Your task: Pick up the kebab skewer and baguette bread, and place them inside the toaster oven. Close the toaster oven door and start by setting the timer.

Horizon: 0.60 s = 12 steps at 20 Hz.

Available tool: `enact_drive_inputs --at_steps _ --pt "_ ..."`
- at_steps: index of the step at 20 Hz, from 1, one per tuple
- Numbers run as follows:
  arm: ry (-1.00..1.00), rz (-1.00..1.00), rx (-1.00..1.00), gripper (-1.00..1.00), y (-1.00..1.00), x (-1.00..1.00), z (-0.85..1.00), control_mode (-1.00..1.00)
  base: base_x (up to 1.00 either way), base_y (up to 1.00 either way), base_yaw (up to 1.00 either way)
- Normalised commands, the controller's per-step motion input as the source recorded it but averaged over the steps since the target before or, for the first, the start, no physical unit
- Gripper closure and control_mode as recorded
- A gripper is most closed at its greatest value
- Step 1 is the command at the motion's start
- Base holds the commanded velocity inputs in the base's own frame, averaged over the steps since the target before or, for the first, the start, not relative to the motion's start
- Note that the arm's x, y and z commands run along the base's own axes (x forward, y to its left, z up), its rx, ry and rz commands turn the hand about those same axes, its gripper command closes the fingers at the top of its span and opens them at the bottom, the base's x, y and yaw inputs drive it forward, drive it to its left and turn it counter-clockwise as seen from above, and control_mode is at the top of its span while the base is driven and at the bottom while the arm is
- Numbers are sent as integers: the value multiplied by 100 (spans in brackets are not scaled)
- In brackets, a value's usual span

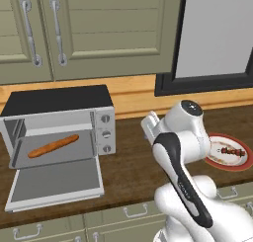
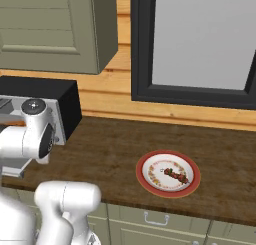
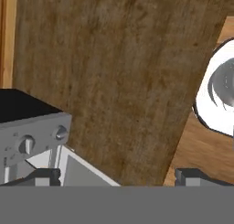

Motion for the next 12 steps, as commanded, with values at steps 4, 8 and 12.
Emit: enact_drive_inputs --at_steps 4,8,12 --pt "13 -17 0 -100 -100 0 8 -100 0 0 0" --pt "15 -30 0 -100 -100 0 0 -100 0 0 0" --pt "15 -33 0 -100 -100 2 0 -100 0 0 0"
